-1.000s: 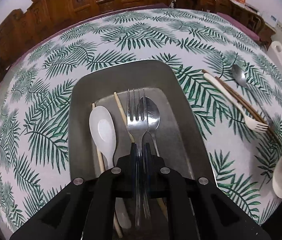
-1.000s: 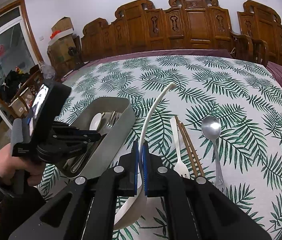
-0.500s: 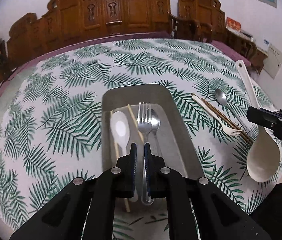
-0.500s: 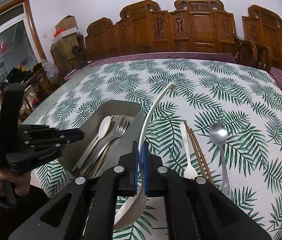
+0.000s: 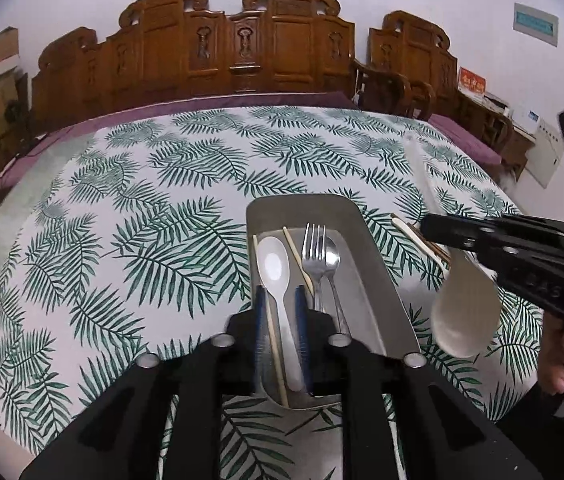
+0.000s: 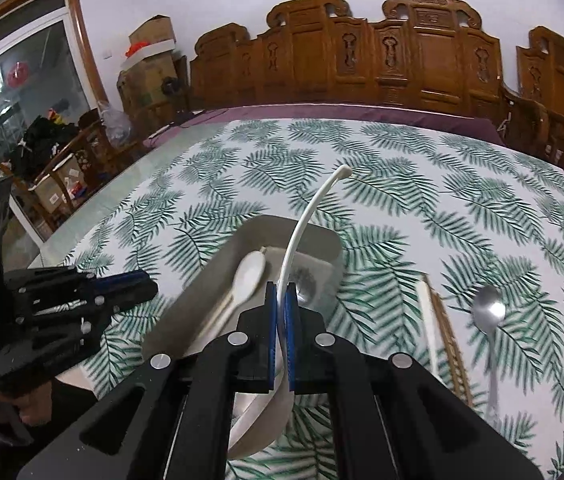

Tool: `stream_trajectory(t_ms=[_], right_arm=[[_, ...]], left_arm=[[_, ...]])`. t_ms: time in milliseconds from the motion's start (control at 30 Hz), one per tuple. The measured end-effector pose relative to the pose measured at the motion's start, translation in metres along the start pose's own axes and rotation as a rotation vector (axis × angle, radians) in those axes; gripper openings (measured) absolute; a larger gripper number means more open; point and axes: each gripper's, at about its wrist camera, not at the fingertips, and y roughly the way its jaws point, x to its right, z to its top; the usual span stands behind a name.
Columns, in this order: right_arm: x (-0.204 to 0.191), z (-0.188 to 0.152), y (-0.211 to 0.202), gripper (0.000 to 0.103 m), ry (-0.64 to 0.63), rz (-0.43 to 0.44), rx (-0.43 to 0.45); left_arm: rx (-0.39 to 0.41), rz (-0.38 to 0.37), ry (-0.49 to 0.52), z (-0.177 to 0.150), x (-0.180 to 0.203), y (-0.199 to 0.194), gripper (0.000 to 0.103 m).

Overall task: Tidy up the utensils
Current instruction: 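Lower the held white spoon and fork into the tray and open the right tool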

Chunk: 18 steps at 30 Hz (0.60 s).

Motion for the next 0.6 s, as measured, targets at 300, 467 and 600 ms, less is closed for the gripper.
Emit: stream_trajectory(t_ms=[300,467,600], right_arm=[[-0.019,0.014,0.037,0.005,0.013,0.067,-0.019],[-0.027,0.011,0.063,0.005,0.030,0.093,-0.060],[-0.036,0.009,0.078,0.005,0.026,0.112,-0.077]], left_arm=[[0.021,-0.013,-0.029,-0.001,-0.019,-0.008,0.019],[0.027,-0.006,-0.053,-0.001,-0.032,-0.011,0.020],[0.027,-0.003,-0.069,-0.001,-0.040,-0.011,0.020]])
